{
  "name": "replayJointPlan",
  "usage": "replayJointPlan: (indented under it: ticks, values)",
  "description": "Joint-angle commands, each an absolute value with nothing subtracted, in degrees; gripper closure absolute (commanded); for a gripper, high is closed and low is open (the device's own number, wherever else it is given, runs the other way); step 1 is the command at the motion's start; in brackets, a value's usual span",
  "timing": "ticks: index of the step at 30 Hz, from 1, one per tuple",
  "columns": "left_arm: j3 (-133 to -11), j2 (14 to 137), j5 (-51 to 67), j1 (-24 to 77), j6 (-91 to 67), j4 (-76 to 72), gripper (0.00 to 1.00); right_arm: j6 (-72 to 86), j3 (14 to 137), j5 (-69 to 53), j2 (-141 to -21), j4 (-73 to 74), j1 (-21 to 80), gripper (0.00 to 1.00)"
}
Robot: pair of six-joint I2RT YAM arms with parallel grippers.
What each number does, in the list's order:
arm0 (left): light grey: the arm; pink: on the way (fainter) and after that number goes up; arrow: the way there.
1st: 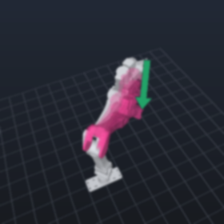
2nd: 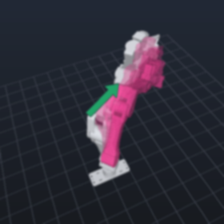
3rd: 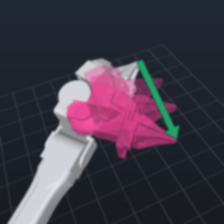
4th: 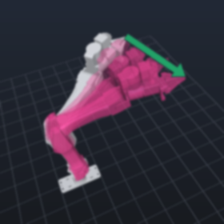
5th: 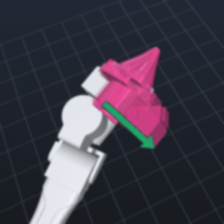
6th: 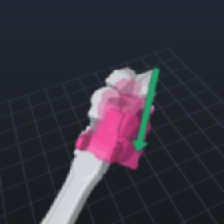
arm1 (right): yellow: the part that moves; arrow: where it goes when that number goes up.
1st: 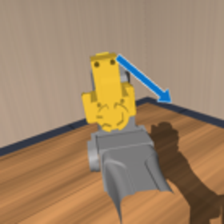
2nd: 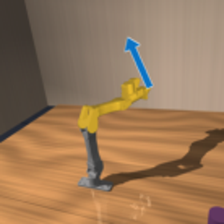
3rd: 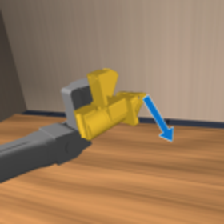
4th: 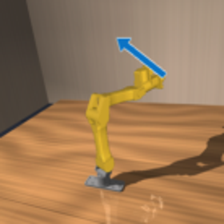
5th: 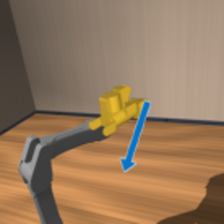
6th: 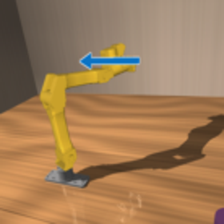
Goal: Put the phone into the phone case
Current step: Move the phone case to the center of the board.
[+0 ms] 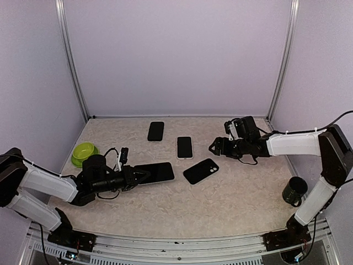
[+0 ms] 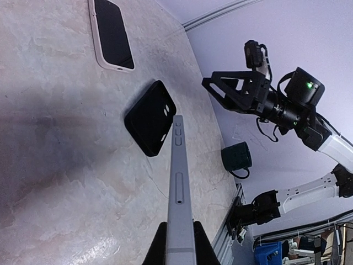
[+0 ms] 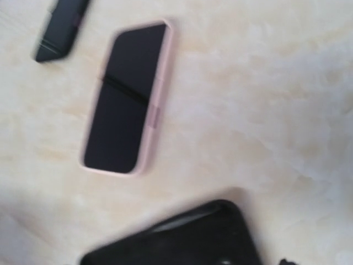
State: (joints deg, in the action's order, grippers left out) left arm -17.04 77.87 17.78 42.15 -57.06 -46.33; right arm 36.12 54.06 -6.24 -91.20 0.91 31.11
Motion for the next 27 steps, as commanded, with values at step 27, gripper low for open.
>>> replayJointPlan:
  ticks: [27]
  values:
    - [-20.42,82.93,14.63,43.61,-60.42,-51.37,1.0,30.7,55.5,-28.54,-110.68,-11.16,27.92,0.3]
